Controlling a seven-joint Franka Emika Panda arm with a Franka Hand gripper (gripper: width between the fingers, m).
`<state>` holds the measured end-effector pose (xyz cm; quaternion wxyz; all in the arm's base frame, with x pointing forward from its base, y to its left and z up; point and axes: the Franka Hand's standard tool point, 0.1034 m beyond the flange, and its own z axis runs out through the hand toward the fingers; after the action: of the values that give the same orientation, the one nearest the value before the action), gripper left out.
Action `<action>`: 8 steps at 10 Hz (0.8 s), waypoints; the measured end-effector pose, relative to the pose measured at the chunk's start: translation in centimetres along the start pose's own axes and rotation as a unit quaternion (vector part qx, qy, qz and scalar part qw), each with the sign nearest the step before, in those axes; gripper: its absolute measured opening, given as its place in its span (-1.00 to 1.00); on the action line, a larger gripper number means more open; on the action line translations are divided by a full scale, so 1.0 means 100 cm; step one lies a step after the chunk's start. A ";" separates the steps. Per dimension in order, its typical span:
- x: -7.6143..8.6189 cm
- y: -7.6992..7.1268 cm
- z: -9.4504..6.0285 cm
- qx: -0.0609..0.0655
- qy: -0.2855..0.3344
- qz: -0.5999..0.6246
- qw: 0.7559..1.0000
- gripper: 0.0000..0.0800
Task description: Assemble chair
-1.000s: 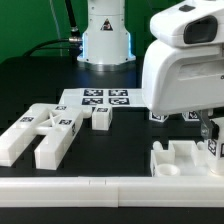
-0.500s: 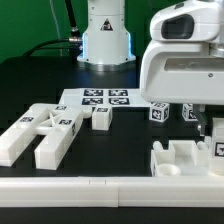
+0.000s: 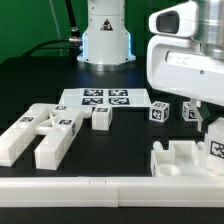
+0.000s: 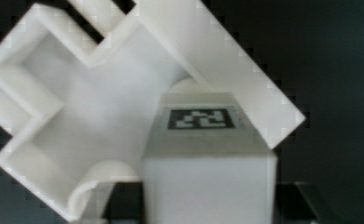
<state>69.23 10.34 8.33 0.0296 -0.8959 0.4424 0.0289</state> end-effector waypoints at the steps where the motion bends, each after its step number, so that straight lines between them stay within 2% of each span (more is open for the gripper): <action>1: -0.001 0.000 0.000 -0.001 0.000 0.054 0.999 -0.27; 2: -0.001 0.000 0.000 -0.001 0.001 0.080 0.997 -0.27; 4: -0.001 0.000 0.000 -0.002 0.001 0.050 0.999 -0.24; 5: -0.003 -0.003 0.000 0.002 0.004 0.037 0.999 0.20; 6: -0.003 -0.005 0.001 0.007 0.008 -0.006 1.000 0.53; 8: -0.002 -0.004 0.001 0.006 0.009 -0.070 0.998 0.59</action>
Offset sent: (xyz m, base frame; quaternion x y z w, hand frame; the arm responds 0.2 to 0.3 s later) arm 0.0000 0.0000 0.0000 0.0000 0.0000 -0.0650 0.9979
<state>69.45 10.75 8.25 0.0331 -0.9245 0.3793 0.0160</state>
